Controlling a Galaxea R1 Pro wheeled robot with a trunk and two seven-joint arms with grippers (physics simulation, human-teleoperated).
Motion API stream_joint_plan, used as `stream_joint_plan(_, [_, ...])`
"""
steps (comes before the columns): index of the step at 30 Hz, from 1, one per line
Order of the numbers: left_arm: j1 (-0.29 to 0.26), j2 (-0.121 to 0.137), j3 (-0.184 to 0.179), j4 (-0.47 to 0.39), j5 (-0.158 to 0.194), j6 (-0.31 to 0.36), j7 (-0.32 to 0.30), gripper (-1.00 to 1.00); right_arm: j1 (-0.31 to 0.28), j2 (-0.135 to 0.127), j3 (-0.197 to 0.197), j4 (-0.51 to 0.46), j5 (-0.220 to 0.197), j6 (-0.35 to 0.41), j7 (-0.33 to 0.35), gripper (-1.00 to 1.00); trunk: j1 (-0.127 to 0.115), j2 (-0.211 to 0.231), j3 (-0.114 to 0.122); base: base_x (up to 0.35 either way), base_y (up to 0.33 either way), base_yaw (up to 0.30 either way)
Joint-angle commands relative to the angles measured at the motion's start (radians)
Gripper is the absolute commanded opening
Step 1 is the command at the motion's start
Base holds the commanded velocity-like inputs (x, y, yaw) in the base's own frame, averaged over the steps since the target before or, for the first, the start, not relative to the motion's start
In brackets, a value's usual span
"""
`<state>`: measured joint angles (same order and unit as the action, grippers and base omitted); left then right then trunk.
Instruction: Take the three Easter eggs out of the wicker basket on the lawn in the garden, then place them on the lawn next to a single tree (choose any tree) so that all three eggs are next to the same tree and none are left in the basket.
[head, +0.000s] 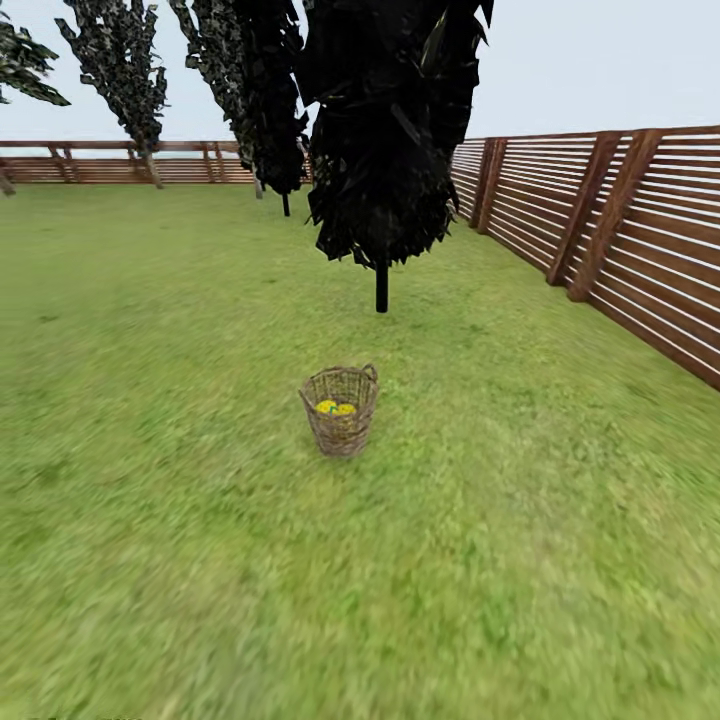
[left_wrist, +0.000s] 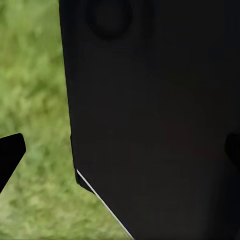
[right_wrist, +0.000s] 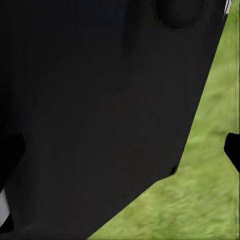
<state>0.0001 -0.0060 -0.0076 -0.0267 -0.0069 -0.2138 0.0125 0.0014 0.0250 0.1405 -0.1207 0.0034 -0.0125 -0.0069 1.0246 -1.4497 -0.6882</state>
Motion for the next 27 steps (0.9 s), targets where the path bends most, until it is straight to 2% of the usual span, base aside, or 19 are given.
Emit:
stream_joint_plan(1, [0.000,0.000,-0.001,0.000,-0.001,-0.002,0.001,1.00,0.000,0.000,0.005,0.000,0.000,-0.001,-0.001,1.00,0.000,0.000,-0.001,0.215,-0.254,0.283])
stream_joint_plan(11, [0.000,0.000,0.000,0.000,-0.001,-0.002,0.001,1.00,0.000,0.000,0.004,0.000,-0.001,-0.001,0.001,1.00,0.000,0.000,-0.004,0.208,-0.258,0.228])
stream_joint_plan(27, [0.000,0.000,0.000,0.000,-0.001,-0.002,0.001,1.00,0.000,0.001,0.004,0.000,-0.006,-0.002,0.000,1.00,0.000,0.000,-0.005,0.204,-0.260,0.022])
